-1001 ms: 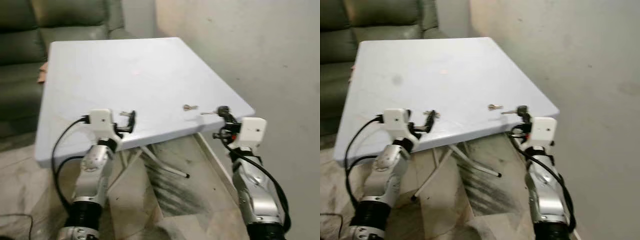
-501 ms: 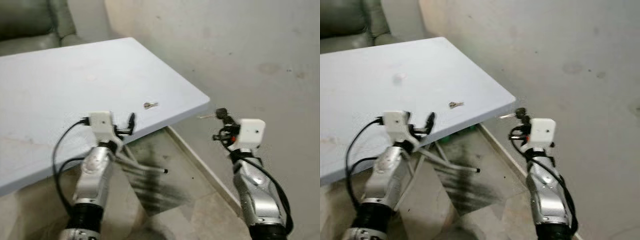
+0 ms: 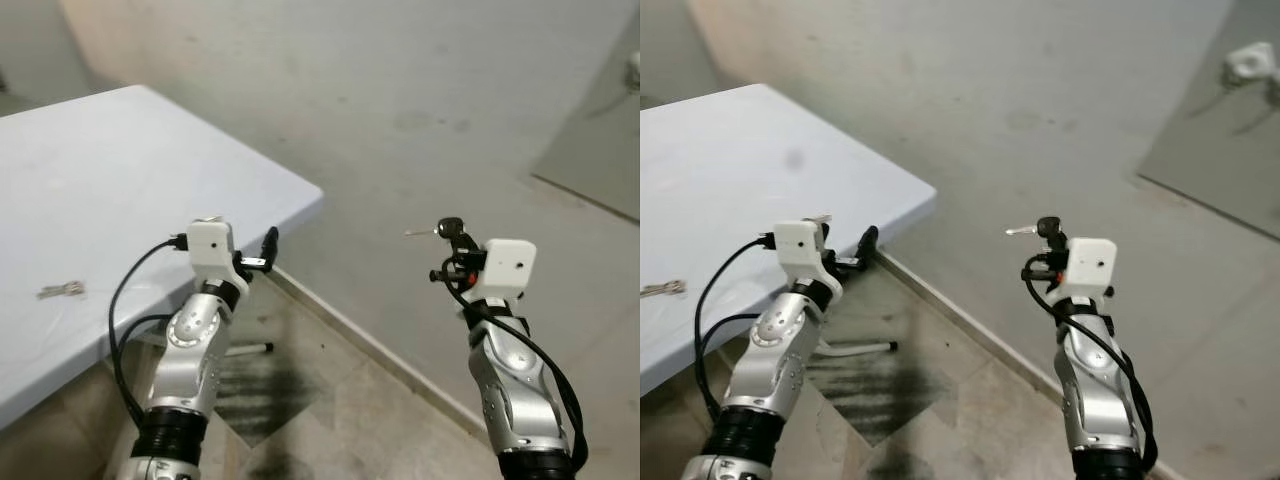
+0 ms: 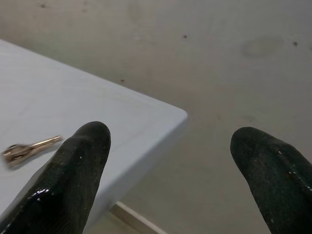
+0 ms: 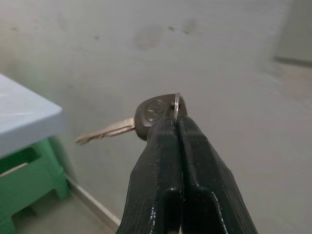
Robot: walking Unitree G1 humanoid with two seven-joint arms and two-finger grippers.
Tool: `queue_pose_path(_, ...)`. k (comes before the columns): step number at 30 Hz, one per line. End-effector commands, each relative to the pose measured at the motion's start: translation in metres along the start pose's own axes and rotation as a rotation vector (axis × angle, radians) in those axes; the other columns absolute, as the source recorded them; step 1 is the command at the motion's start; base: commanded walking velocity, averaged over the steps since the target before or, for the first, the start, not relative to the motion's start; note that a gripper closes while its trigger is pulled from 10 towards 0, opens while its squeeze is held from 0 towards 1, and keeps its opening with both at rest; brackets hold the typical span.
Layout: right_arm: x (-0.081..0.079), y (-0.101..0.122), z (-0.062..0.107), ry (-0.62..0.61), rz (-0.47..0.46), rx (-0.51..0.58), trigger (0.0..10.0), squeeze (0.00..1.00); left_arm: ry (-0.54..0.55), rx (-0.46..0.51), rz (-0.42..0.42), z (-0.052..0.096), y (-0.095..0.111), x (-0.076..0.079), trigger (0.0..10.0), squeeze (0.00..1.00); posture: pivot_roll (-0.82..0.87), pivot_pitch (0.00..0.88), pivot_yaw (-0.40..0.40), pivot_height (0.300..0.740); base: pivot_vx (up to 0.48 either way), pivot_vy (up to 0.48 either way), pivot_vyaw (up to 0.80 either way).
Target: Hang keys on a hook
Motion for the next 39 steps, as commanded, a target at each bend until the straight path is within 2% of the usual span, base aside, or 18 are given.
queue_pose_path(1, 0.0091, 0.0031, 0.0002, -0.028, 0.018, 0.005, 10.0, 0.00, -0.020, -0.012, 0.000, -0.0004, -0.0037, 0.0086, 10.0, 0.00, -0.05, 0.058, -0.018, 0.740, 0.000, 0.000, -0.77)
queue_pose_path(28, 0.0119, 0.0019, 0.0013, -0.043, 0.024, -0.008, 10.0, 0.00, -0.022, -0.016, 0.011, 0.0013, -0.0052, 0.0107, 10.0, 0.00, -0.05, 0.065, -0.026, 0.740, 0.000, 0.000, -0.77)
queue_pose_path(39, 0.0119, 0.0019, 0.0016, -0.066, 0.007, -0.017, 10.0, 0.00, -0.012, -0.044, 0.028, 0.0018, -0.0092, 0.0109, 10.0, 0.00, -0.05, 0.059, -0.029, 0.740, 0.000, 0.000, -0.05)
Point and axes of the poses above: a point about 5 cm out from each wrist's last joint towards the gripper, its own z axis pointing back from the gripper into the wrist, its own y axis along the axis of the wrist's last joint, x = y × z, the point moved 1 cm from there along -z, pointing out of the wrist towards the gripper, and after that the axes turned 6 degrees about z, right-handed, at the moved point
